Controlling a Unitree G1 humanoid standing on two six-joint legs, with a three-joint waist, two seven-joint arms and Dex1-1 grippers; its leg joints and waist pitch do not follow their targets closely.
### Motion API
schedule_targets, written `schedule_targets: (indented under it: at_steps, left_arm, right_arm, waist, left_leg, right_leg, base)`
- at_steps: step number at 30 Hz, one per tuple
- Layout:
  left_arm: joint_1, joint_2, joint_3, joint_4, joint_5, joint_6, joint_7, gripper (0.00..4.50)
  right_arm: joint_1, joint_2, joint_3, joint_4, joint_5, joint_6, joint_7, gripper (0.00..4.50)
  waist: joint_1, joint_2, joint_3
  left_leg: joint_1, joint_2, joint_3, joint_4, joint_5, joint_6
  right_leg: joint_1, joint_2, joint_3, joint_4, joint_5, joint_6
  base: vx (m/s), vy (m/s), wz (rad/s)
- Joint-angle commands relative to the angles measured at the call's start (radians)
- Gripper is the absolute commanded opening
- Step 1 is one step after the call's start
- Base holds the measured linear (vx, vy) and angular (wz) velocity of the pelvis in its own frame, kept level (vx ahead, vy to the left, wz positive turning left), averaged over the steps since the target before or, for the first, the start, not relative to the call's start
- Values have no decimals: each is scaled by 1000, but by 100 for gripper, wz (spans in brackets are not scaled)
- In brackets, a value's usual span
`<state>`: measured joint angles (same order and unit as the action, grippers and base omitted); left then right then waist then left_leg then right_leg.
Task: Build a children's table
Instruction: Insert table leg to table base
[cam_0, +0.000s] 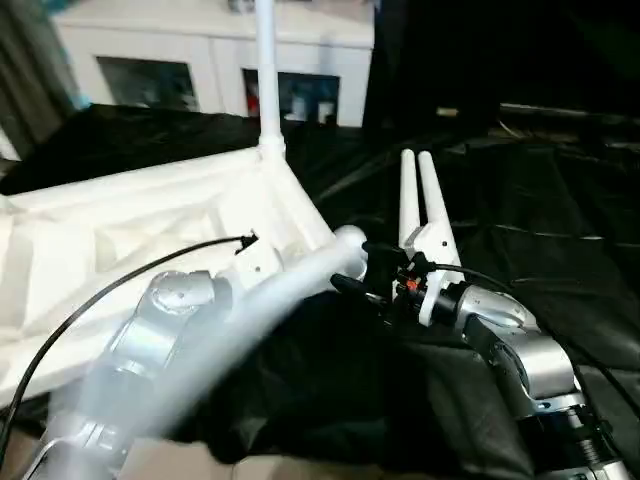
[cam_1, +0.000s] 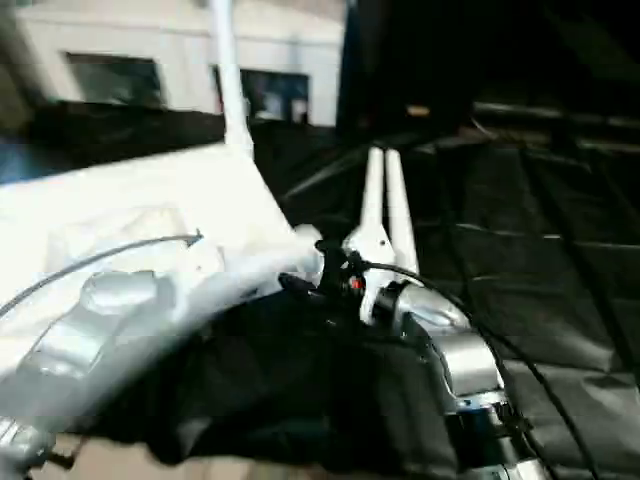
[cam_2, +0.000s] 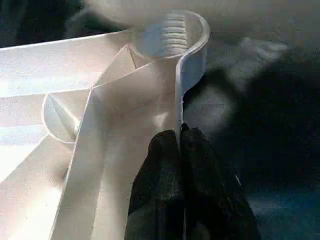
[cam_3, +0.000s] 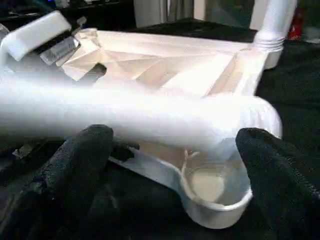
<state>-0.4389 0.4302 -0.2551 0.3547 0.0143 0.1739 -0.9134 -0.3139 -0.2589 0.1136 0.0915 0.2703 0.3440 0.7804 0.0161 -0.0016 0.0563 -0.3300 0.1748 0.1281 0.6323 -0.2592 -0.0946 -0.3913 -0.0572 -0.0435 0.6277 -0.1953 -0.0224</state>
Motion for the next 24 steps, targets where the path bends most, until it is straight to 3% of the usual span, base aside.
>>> schedule_targets:
  at_steps: [1, 3, 5, 10, 16, 19, 20, 24]
  left_arm:
    - [-12, 15, 11, -41, -3, 6, 0, 0]
    - [-11, 20, 8, -48, -9, 14, -6, 0]
    - [-12, 21, 5, -54, -12, 23, -9, 0]
    - [-12, 13, 7, -51, 1, 32, 7, 0]
    - [-14, 23, 3, -40, 13, 27, 17, 0]
    - [-16, 23, 1, -33, 26, 20, 29, 0]
    - [-18, 21, 2, -30, 28, 21, 34, 0]
    - [-24, 14, 7, -26, 22, 34, 39, 0]
  right_arm:
    - [-9, -9, -13, 0, 10, 4, 7, 445]
    - [-13, -9, -13, 4, 9, 4, 8, 445]
    - [-14, -7, -8, 5, 8, 2, 9, 445]
    - [-10, 15, 16, 12, -12, -4, -23, 445]
    - [-10, 24, 24, 20, -21, -11, -29, 445]
    - [-6, 16, 37, 23, -37, -16, -31, 445]
    - [-5, 14, 38, 26, -40, -17, -33, 445]
    - [-3, 9, 37, 34, -51, -21, -42, 445]
  waist:
    - [10, 6, -44]
    - [18, 10, -48]
    - [26, 11, -52]
    - [39, 11, -60]
    - [47, 15, -67]
    - [47, 15, -66]
    - [45, 22, -64]
    - [46, 23, -61]
  left_leg:
    - [7, 41, 2, -97, -241, 7]
    - [-4, 45, 3, -101, -196, 9]
    - [-1, 44, 7, -99, -191, 9]
    - [-16, 40, 12, -99, -133, 12]
    - [-22, 39, 13, -95, -61, 17]
    - [-23, 39, 14, -94, -65, 15]
    - [-22, 40, 14, -96, -82, 11]
    - [-20, 40, 14, -99, -123, 3]
  right_leg:
    - [49, -78, 44, -94, -395, -200]
    - [48, -80, 47, -91, -373, -180]
    - [42, -78, 48, -88, -333, -187]
    - [47, -76, 48, -81, -249, -191]
    - [49, -72, 45, -68, -113, -214]
    - [49, -72, 44, -68, -105, -220]
    - [47, -71, 44, -71, -114, -220]
    - [46, -73, 45, -77, -166, -217]
  base:
    - [-98, 8, 2]
    - [-81, 7, 0]
    - [-52, -4, 1]
    - [0, 0, 0]
    - [0, 0, 0]
    - [0, 0, 0]
    - [0, 0, 0]
    - [0, 0, 0]
